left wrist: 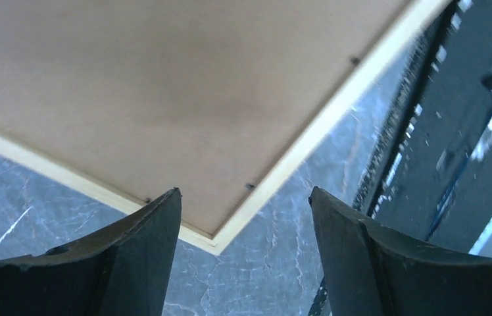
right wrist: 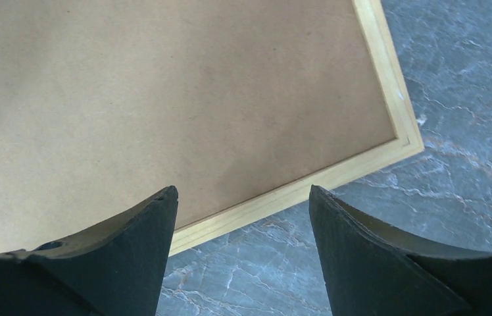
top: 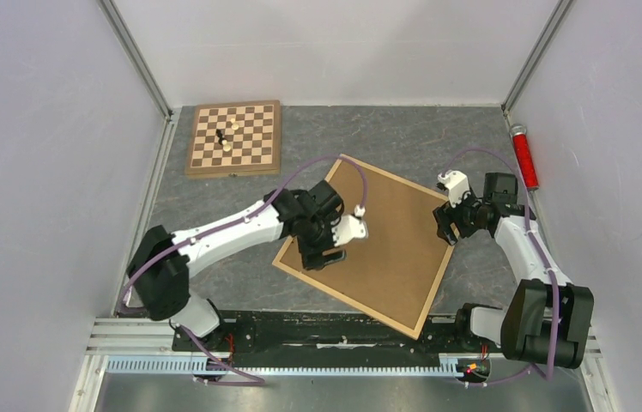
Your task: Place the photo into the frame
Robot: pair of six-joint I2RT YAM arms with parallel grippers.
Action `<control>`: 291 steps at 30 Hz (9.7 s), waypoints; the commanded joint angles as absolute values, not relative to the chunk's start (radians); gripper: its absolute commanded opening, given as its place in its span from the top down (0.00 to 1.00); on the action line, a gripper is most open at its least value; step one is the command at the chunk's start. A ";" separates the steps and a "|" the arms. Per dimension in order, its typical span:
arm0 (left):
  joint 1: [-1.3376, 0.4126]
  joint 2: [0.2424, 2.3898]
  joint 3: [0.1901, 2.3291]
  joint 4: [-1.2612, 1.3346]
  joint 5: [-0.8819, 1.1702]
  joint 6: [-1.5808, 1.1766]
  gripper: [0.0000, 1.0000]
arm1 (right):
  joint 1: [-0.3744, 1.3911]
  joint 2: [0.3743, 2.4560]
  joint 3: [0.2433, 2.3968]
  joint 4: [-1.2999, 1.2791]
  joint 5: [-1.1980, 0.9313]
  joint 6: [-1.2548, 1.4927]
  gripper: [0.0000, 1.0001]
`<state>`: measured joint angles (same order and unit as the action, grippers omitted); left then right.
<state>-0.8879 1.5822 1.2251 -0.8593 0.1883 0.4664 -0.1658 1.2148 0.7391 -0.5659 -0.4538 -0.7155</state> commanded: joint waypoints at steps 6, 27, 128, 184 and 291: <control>-1.082 1.433 0.981 -0.742 0.138 0.685 0.20 | -0.166 1.237 0.708 -0.555 -0.561 -0.731 0.24; -1.140 1.544 0.850 -0.514 0.097 0.743 0.26 | -0.165 1.148 0.635 -0.571 -0.529 -0.749 0.24; -0.737 1.488 1.078 -0.498 0.216 0.413 0.30 | 0.107 1.719 1.319 -0.323 -0.325 -0.728 1.00; -0.796 1.428 0.970 -0.793 0.150 0.654 0.21 | 0.201 2.105 1.616 -0.624 -0.362 -0.822 0.23; -0.557 1.690 1.265 -0.876 0.242 0.302 0.24 | -0.030 1.379 0.823 -0.607 -0.642 -0.731 0.38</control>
